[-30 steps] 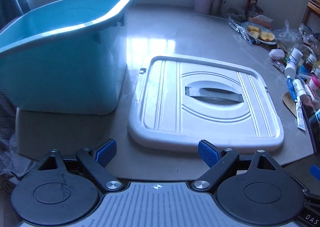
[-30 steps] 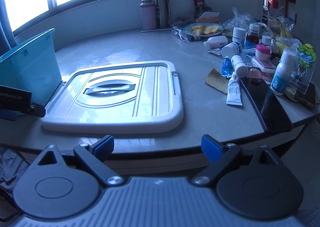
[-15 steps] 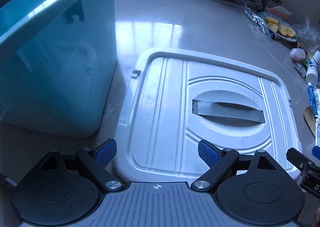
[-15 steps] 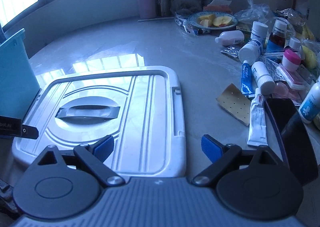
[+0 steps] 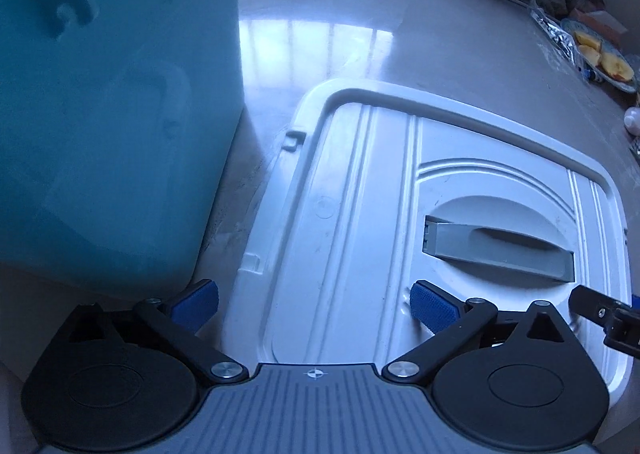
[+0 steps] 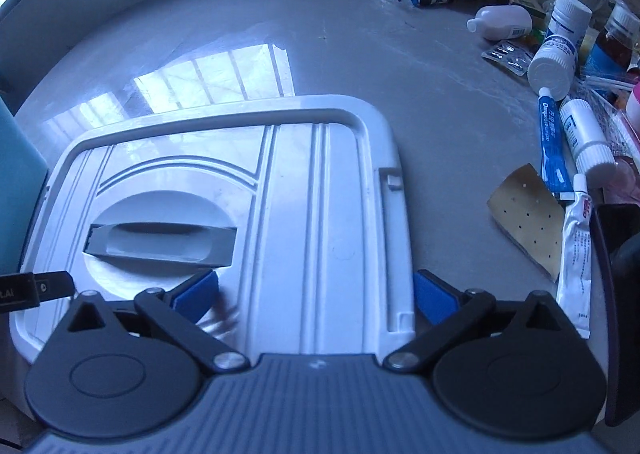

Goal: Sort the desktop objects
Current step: 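Move both grippers down to the white lid's rim, then grasp the white lid's rim with the left gripper while the right gripper grasps it too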

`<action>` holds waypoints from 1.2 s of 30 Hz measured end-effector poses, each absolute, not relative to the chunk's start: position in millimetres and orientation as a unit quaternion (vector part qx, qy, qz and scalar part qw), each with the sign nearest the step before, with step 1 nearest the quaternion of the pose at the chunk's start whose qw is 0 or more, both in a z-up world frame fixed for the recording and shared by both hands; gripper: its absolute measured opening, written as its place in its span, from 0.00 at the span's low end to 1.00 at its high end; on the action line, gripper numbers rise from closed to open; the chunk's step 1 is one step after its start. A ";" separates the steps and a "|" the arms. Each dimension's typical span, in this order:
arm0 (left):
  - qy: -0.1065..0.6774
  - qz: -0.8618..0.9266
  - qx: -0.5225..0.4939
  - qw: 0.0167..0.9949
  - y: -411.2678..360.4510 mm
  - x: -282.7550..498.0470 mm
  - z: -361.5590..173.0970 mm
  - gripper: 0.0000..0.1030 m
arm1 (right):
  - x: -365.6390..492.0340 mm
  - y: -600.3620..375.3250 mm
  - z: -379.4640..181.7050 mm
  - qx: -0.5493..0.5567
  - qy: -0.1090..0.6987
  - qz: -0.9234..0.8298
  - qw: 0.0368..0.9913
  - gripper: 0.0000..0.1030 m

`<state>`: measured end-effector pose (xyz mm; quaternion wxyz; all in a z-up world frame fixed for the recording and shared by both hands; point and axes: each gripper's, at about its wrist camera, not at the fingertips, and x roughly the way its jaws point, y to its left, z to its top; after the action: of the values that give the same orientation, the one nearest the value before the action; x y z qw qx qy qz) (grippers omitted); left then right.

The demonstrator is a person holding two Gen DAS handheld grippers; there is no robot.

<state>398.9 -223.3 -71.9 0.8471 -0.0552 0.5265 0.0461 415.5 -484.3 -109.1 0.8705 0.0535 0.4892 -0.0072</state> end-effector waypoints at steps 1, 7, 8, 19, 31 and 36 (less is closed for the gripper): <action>0.526 0.045 -0.060 0.847 -222.6 398.8 -73.0 1.00 | 416.9 -483.9 -109.4 0.054 0.493 -0.008 0.868 1.00; 0.527 0.038 -0.062 0.847 -226.9 387.9 -77.0 1.00 | 403.1 -482.5 -109.1 0.039 0.505 0.009 0.862 1.00; 0.529 0.037 -0.062 0.846 -226.6 385.8 -77.1 1.00 | 399.3 -482.1 -109.1 0.038 0.507 0.010 0.861 1.00; 0.546 0.008 -0.051 0.836 -221.9 331.0 -81.9 1.00 | 357.8 -482.1 -104.7 0.040 0.522 0.023 0.852 1.00; 0.553 0.017 -0.058 0.831 -213.6 298.7 -88.0 1.00 | 330.8 -496.9 -101.8 0.070 0.541 0.031 0.837 1.00; 0.555 0.016 -0.059 0.830 -212.5 297.7 -89.0 1.00 | 319.6 -503.0 -100.6 0.082 0.549 0.034 0.831 1.00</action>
<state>297.7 -212.5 -89.0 0.8296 -0.0588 0.5551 0.0162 319.6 -503.0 -100.6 0.8309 0.0824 0.5493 0.0338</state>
